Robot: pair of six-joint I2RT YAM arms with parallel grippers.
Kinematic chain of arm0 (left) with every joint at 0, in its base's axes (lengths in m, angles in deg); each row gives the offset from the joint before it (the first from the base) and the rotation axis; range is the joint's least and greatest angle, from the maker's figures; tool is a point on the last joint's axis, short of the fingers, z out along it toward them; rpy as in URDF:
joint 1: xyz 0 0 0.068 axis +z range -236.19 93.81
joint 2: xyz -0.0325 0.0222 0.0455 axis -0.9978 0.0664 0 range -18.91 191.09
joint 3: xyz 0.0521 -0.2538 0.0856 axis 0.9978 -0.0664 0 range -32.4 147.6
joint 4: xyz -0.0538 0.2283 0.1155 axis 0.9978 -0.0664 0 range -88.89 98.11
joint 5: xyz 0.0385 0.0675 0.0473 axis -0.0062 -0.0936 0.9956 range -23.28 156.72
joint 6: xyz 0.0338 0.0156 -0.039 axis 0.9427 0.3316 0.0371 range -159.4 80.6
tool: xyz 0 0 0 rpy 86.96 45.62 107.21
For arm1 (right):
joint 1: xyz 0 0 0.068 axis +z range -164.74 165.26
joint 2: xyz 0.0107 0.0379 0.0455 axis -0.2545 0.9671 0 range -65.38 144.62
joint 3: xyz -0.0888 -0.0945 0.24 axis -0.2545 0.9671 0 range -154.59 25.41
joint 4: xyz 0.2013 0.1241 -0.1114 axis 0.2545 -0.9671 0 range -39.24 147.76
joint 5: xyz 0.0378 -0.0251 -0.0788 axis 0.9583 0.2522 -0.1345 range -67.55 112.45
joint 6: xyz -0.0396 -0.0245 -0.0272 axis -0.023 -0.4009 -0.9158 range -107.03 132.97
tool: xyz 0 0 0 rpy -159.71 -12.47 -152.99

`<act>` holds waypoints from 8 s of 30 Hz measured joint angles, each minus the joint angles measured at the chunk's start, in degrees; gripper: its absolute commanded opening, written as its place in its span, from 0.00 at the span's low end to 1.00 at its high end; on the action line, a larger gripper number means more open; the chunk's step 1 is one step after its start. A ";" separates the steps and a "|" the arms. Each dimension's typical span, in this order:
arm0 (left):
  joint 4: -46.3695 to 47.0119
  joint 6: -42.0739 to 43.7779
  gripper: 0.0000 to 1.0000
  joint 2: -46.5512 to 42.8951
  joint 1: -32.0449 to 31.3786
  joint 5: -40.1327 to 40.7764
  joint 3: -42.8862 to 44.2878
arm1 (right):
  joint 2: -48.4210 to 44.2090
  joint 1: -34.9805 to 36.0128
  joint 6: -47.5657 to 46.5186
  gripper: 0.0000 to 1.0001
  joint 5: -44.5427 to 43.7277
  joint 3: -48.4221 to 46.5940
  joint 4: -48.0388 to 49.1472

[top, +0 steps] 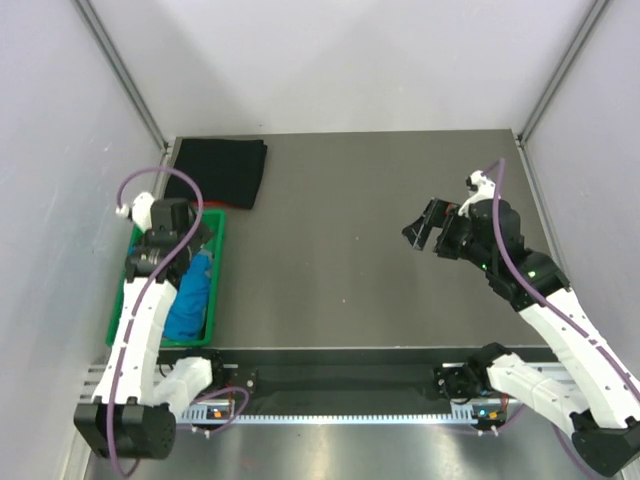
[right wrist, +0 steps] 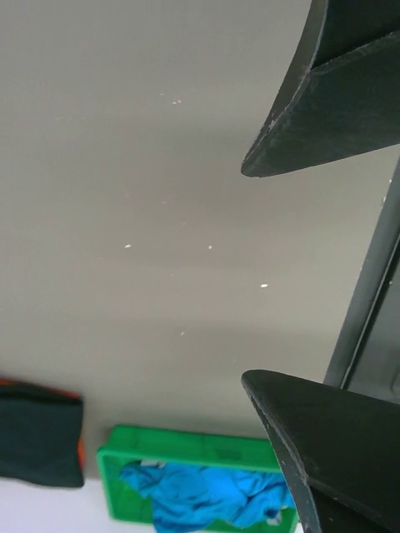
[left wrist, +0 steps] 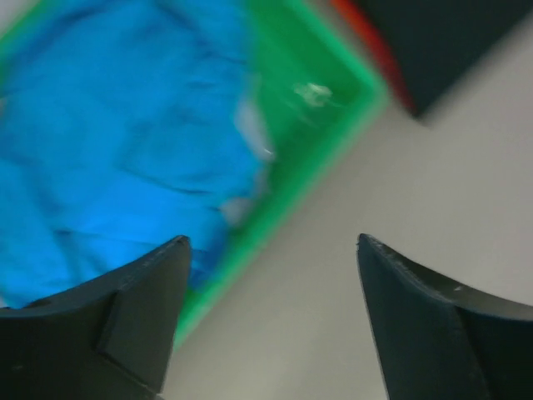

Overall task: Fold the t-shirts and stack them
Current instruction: Grab the tshirt from the pile, then move the tshirt to the center of the board, then flatten the tshirt out

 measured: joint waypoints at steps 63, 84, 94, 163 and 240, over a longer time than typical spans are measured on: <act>6.23 -22.47 0.00 1.27 18.08 10.86 -3.58 | 8.02 0.00 -0.39 0.99 10.32 1.99 1.14; 50.99 -19.96 0.00 2.21 -25.42 -35.45 2.71 | -2.91 0.00 2.67 0.98 3.91 1.68 -2.21; 48.68 -15.04 0.00 19.19 -30.38 -39.39 -16.59 | -2.10 0.00 4.07 0.95 -3.15 5.16 -3.15; 14.62 8.85 0.67 34.69 -24.39 -18.86 -3.78 | 27.98 -0.13 18.64 0.51 -3.69 23.23 21.90; 18.43 10.34 0.60 35.78 -23.78 -33.97 12.57 | 17.27 -20.76 18.12 0.17 10.49 23.71 6.71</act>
